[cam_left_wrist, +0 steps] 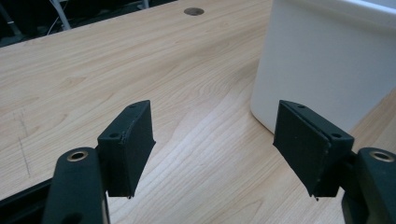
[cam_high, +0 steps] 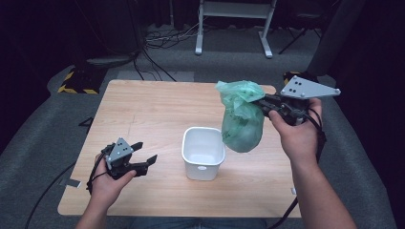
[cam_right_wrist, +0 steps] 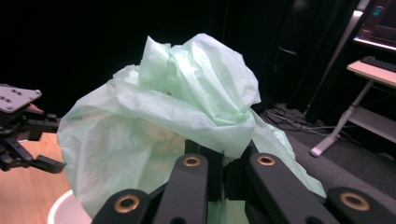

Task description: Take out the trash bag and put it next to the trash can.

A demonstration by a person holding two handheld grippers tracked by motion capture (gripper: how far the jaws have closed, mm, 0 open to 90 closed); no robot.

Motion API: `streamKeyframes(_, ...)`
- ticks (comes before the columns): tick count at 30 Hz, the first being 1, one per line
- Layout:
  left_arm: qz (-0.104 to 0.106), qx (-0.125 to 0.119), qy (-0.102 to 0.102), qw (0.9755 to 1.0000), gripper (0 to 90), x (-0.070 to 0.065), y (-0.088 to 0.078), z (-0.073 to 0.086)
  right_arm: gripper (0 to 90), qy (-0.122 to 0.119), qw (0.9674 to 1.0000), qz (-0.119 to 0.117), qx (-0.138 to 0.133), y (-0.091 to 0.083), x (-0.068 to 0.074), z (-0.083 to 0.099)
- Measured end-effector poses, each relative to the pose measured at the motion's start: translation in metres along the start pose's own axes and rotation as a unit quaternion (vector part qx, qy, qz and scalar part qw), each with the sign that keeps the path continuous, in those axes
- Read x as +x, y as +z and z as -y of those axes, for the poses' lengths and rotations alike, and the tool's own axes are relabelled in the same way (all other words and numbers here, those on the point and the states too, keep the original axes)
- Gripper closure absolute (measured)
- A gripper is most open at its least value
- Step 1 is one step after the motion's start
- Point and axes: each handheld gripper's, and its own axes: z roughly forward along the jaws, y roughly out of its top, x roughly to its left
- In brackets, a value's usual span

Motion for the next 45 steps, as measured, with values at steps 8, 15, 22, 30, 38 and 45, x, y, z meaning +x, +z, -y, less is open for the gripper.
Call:
streamKeyframes(8,-0.005,0.01,-0.003,0.9999,26.2,0.006,-0.004,0.005,88.6,0.014,0.9996,0.021,0.013,-0.006,-0.015,0.016)
streamKeyframes(15,-0.007,0.016,-0.004,0.9998,25.0,0.01,-0.006,0.008,88.6,0.032,0.9984,0.037,0.03,-0.007,-0.028,0.034)
streamKeyframes(22,-0.006,0.022,0.0,0.9997,25.0,0.01,-0.005,0.008,88.7,0.054,0.9964,0.042,0.049,0.0,-0.038,0.055)
streamKeyframes(30,-0.012,0.031,0.003,0.9994,24.9,0.011,-0.002,0.011,88.6,0.074,0.993,0.041,0.082,0.014,-0.044,0.084)
streamKeyframes(38,-0.016,0.04,0.008,0.9991,25.0,0.011,0.0,0.012,88.6,0.092,0.9888,0.033,0.113,0.032,-0.048,0.108)
streamKeyframes(45,-0.014,0.045,0.013,0.9988,25.1,0.011,0.002,0.012,85.6,0.11,0.9848,0.029,0.131,0.049,-0.052,0.126)
